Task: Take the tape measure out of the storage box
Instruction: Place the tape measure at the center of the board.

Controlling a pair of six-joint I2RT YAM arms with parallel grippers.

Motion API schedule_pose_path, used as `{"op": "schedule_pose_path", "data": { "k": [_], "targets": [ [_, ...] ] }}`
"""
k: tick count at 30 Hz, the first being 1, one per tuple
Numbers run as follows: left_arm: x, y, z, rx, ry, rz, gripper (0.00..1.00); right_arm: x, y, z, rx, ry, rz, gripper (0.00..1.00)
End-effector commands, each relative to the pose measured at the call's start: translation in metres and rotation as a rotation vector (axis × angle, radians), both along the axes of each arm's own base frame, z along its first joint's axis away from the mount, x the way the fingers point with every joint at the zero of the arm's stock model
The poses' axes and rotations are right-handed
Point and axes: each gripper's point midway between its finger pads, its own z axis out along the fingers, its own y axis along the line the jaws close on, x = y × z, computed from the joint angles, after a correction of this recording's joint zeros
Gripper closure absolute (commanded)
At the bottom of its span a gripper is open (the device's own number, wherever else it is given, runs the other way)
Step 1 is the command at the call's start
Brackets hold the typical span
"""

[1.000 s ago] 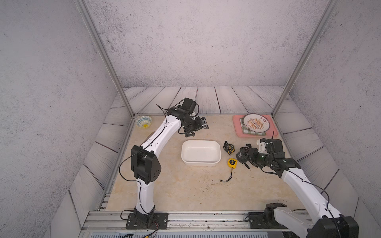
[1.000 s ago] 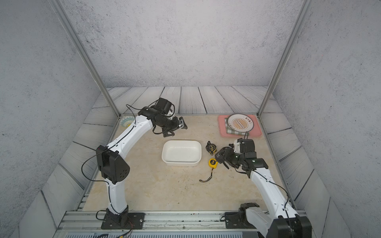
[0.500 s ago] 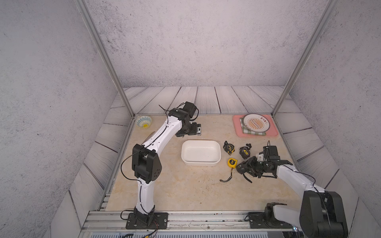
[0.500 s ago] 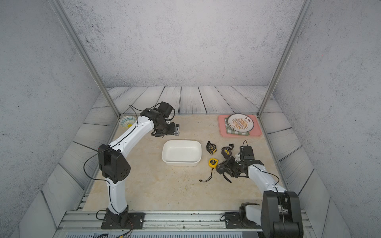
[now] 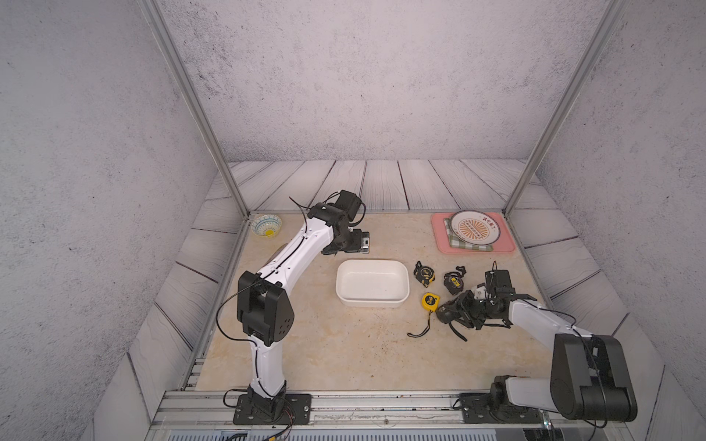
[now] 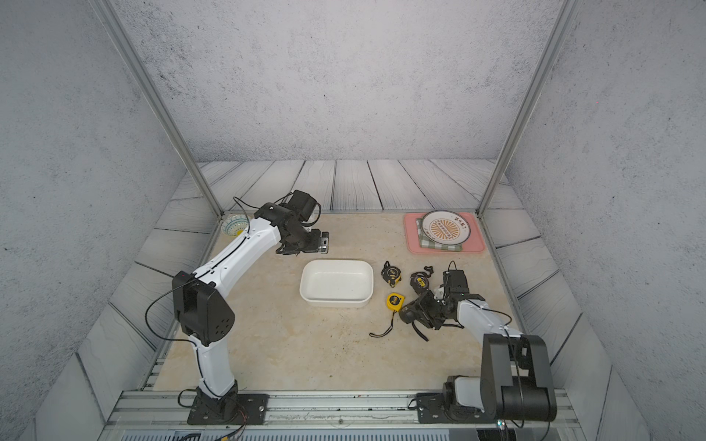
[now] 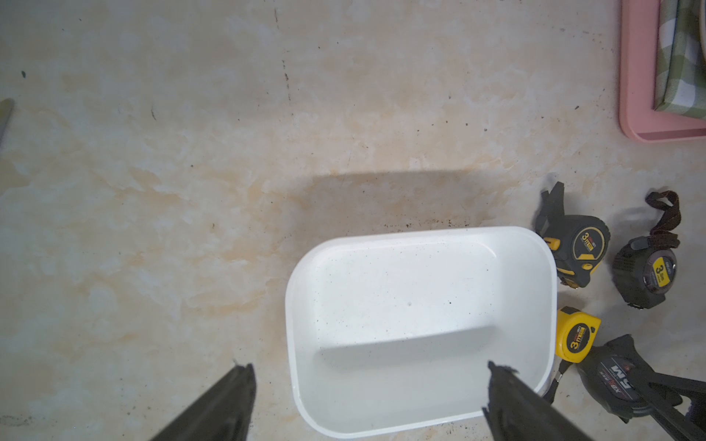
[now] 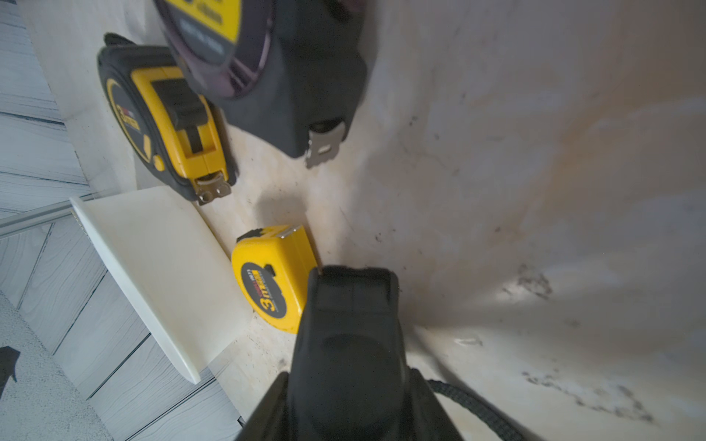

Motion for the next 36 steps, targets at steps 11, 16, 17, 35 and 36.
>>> {"op": "schedule_pose_path", "data": {
  "k": [11, 16, 17, 35, 36],
  "targets": [
    [-0.001, -0.001, -0.005, 0.004, 0.017, -0.009, 0.02, -0.019, -0.017, 0.000, -0.104, 0.061, -0.020, 0.14],
    [0.000, 0.002, -0.007, 0.016, 0.020, -0.001, 0.02, -0.016, -0.019, 0.004, -0.123, 0.056, -0.018, 0.03],
    [0.000, 0.002, -0.006, 0.017, 0.018, -0.001, 0.02, -0.016, -0.020, 0.006, -0.129, 0.055, -0.020, 0.01],
    [0.039, 0.104, 0.024, 0.152, -0.397, 0.137, 0.01, 0.040, -0.129, 0.138, -0.813, -0.393, -0.177, 0.01],
    [0.042, 0.119, 0.021, 0.164, -0.448, 0.152, 0.02, 0.053, -0.130, 0.136, -0.849, -0.445, -0.146, 0.02]
  ]
}}
